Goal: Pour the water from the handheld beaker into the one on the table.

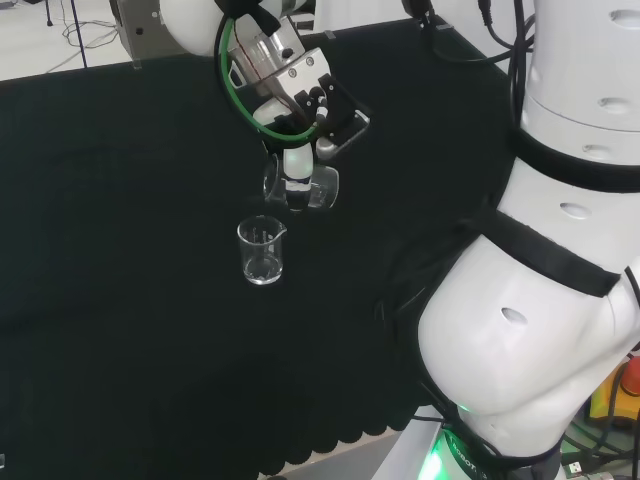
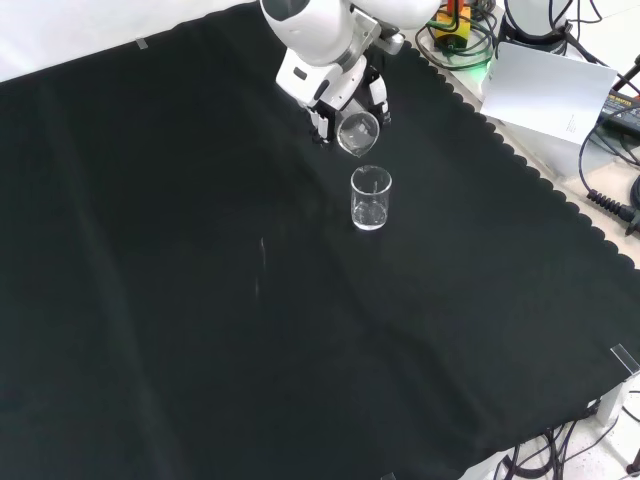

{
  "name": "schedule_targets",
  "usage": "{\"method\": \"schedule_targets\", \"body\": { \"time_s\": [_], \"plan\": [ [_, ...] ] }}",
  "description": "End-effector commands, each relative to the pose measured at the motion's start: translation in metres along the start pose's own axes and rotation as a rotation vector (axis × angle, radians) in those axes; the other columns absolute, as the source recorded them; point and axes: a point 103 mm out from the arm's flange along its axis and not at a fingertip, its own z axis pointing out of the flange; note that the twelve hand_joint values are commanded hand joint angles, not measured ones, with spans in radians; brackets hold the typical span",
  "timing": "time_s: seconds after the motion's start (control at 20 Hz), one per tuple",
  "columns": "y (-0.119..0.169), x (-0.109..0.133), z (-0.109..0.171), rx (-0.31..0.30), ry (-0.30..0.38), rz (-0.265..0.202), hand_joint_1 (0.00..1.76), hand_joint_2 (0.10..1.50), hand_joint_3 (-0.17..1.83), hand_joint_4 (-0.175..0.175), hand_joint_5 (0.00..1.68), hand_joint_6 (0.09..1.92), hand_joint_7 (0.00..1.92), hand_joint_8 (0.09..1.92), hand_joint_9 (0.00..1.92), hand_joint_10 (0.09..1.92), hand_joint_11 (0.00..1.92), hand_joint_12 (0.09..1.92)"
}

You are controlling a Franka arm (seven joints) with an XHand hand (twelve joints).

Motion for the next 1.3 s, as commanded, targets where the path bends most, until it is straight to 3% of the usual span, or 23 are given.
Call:
{"method": "schedule_targets", "body": {
  "time_s": [0.05, 0.3, 0.5, 0.85, 1.3],
  "plan": [
    [0.001, 0.002, 0.000, 0.006, -0.016, -0.011, 1.31, 0.68, 0.62, -0.175, 1.25, 0.67, 1.31, 0.64, 1.71, 0.15, 1.37, 0.62],
    [0.000, 0.006, 0.002, 0.007, -0.071, -0.008, 1.31, 0.68, 0.62, -0.175, 1.25, 0.67, 1.31, 0.64, 1.71, 0.15, 1.37, 0.62],
    [0.000, 0.007, 0.002, 0.010, -0.074, -0.002, 1.31, 0.68, 0.62, -0.175, 1.25, 0.67, 1.31, 0.64, 1.71, 0.16, 1.37, 0.62],
    [0.000, -0.006, -0.004, -0.034, 0.004, -0.007, 1.31, 0.68, 0.62, -0.175, 1.25, 0.67, 1.30, 0.64, 1.71, 0.16, 1.37, 0.62],
    [-0.004, -0.015, -0.006, -0.094, 0.098, -0.073, 1.31, 0.68, 0.62, -0.175, 1.25, 0.67, 1.30, 0.64, 1.71, 0.16, 1.37, 0.62]
  ]
}}
